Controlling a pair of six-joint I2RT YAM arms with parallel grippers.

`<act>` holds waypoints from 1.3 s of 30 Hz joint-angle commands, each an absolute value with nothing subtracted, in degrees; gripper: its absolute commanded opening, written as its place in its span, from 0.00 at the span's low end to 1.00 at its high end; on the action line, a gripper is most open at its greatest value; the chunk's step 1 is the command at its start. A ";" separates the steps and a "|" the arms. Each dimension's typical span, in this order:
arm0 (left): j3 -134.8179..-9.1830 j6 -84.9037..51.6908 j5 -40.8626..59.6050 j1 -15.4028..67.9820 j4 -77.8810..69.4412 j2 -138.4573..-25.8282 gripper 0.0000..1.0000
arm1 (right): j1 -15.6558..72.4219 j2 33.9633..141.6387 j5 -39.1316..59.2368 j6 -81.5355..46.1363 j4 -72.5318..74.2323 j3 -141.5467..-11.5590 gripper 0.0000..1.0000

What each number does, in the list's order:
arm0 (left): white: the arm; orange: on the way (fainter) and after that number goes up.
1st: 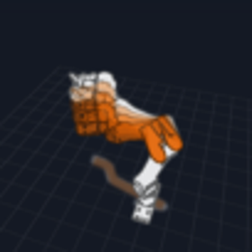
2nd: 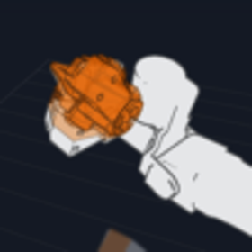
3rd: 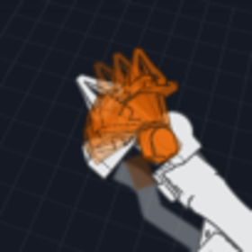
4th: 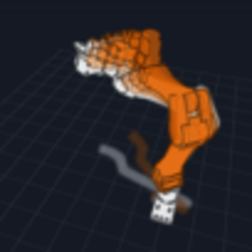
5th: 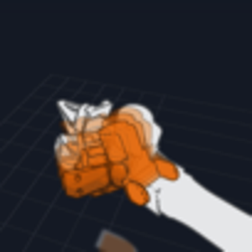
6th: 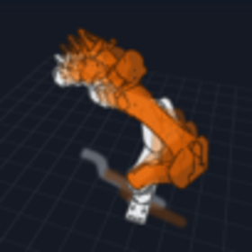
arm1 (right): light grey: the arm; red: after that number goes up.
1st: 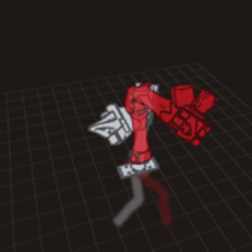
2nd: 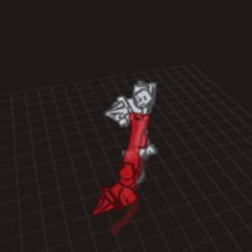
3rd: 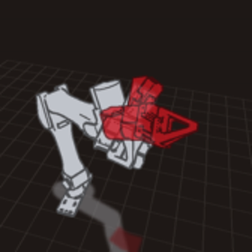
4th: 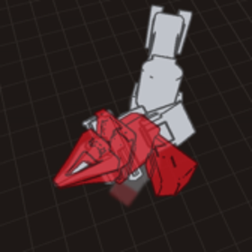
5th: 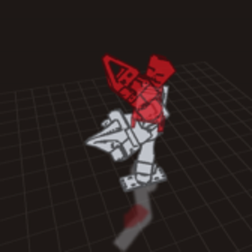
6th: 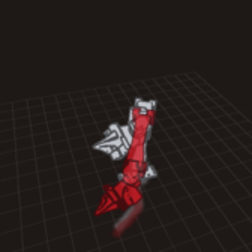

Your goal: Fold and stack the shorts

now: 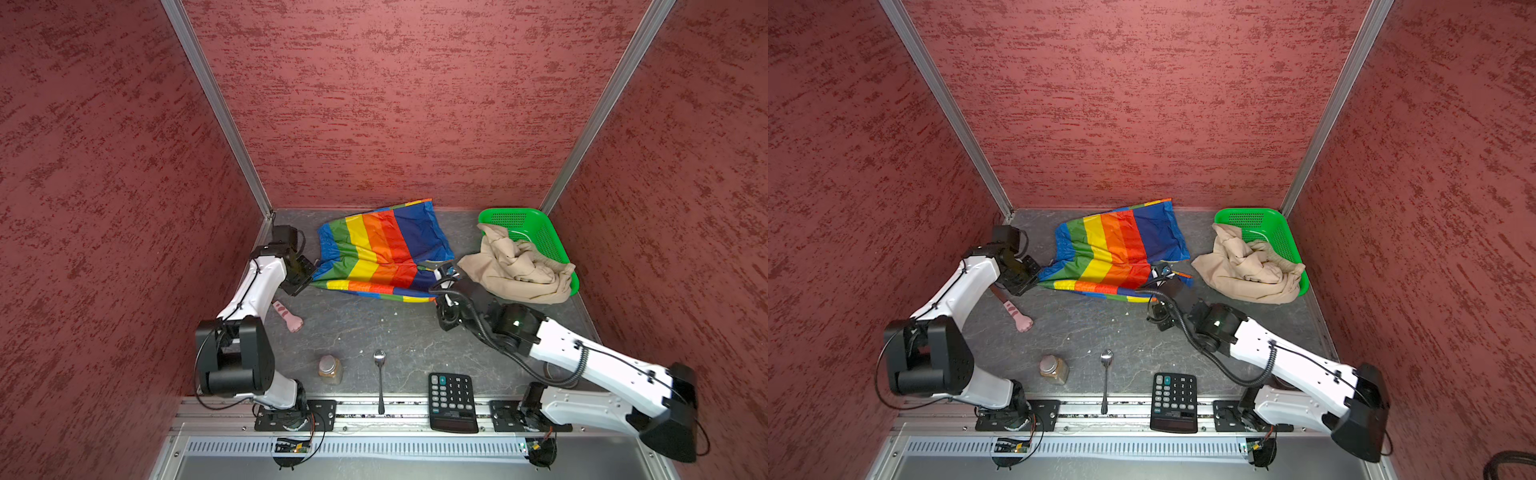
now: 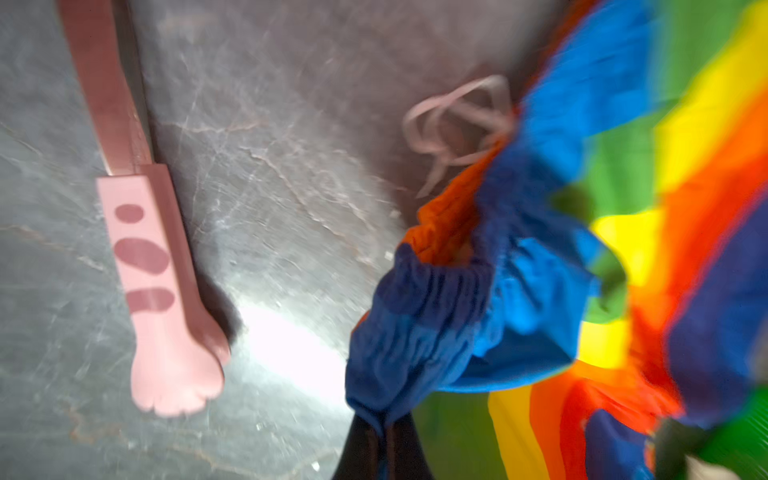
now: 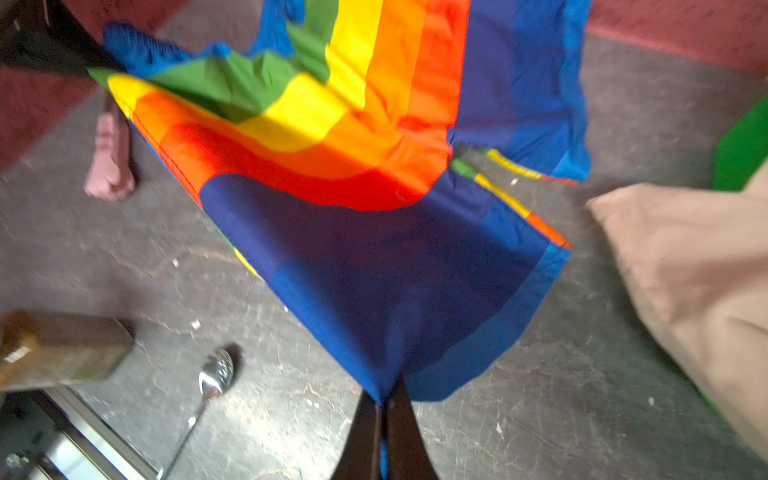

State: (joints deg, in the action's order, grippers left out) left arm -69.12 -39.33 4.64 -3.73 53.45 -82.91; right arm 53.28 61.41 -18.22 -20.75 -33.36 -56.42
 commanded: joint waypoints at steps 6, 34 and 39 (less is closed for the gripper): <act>-72.19 -42.00 2.36 -2.53 62.49 -72.60 0.00 | 52.01 53.97 -29.28 -31.19 -42.00 -61.99 0.00; -82.48 -41.88 7.80 -8.59 58.96 -89.29 0.00 | 26.10 96.50 -19.56 -10.81 -14.96 -89.15 0.00; -84.90 -41.90 7.81 -9.23 57.66 -95.62 0.00 | 23.45 107.50 -15.77 -10.85 -15.32 -96.96 0.00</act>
